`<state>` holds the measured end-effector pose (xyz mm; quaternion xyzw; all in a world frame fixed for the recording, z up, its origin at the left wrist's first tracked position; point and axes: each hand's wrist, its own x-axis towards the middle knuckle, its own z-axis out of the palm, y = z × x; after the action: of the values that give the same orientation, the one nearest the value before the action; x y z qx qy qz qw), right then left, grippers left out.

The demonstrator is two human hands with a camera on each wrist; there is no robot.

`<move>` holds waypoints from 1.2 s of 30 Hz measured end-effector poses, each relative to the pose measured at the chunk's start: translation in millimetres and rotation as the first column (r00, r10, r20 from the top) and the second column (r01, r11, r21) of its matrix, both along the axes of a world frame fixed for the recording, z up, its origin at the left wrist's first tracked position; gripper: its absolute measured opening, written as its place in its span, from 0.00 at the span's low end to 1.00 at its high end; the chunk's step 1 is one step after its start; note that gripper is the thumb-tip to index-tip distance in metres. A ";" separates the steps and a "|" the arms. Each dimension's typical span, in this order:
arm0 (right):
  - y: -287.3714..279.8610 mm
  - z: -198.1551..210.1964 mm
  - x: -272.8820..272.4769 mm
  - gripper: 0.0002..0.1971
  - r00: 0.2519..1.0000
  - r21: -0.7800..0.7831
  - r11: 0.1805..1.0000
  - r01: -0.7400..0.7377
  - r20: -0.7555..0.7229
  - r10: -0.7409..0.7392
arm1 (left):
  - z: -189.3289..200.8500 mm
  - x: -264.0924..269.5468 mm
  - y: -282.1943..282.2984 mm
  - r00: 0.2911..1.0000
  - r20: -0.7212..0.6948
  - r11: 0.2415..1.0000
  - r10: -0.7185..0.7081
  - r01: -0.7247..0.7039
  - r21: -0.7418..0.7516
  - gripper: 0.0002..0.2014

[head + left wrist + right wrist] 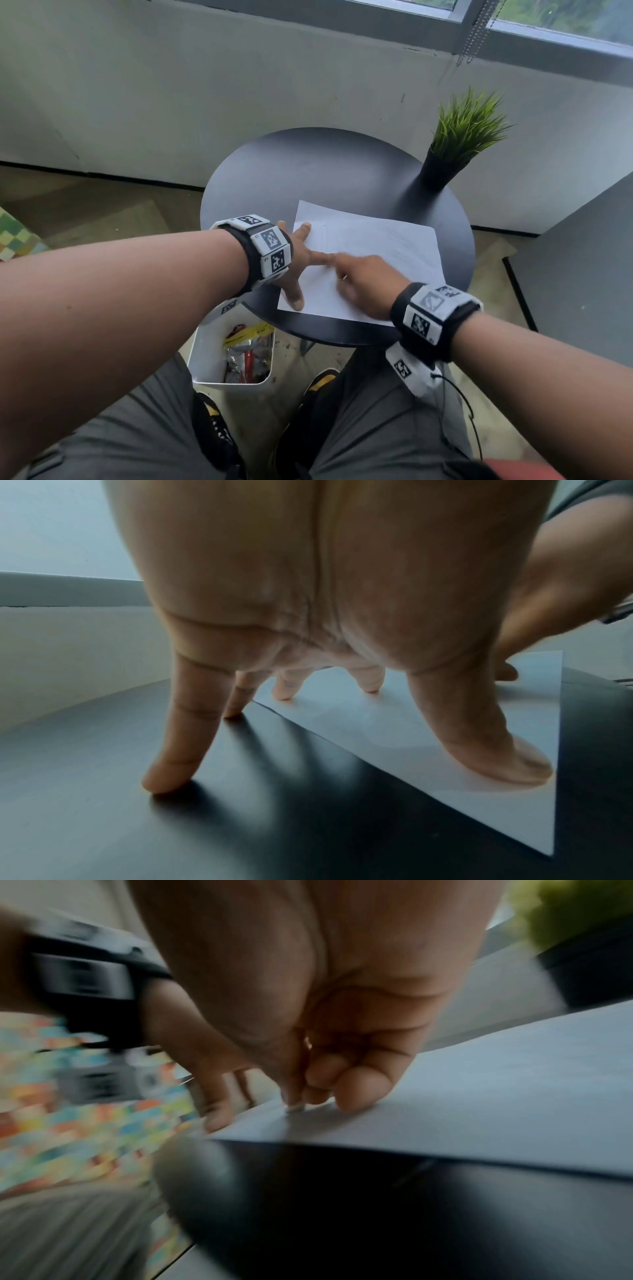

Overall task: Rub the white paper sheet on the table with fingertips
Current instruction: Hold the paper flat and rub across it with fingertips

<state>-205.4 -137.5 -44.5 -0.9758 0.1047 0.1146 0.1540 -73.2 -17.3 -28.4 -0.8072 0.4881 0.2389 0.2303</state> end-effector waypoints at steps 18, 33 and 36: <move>-46.5 1.7 11.0 0.06 0.965 0.051 0.964 0.260 -0.059 -0.257 | 4.4 2.3 3.3 0.999 -0.022 0.999 0.033 -0.033 0.003 0.55; -3.3 4.3 -4.5 0.05 0.985 0.055 0.986 -0.156 -0.069 0.160 | -18.5 -3.8 8.8 0.999 -0.039 0.984 0.021 -0.027 -0.177 0.54; -35.0 3.2 9.4 0.04 0.982 -0.002 0.983 0.186 -0.011 -0.186 | -17.2 -3.1 7.8 0.999 -0.039 0.984 0.021 -0.027 -0.178 0.55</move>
<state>-196.0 -172.5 -41.3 -0.9611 0.1964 0.1052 0.1630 -76.3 -9.5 -45.6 -0.8259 0.5019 0.2117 0.1454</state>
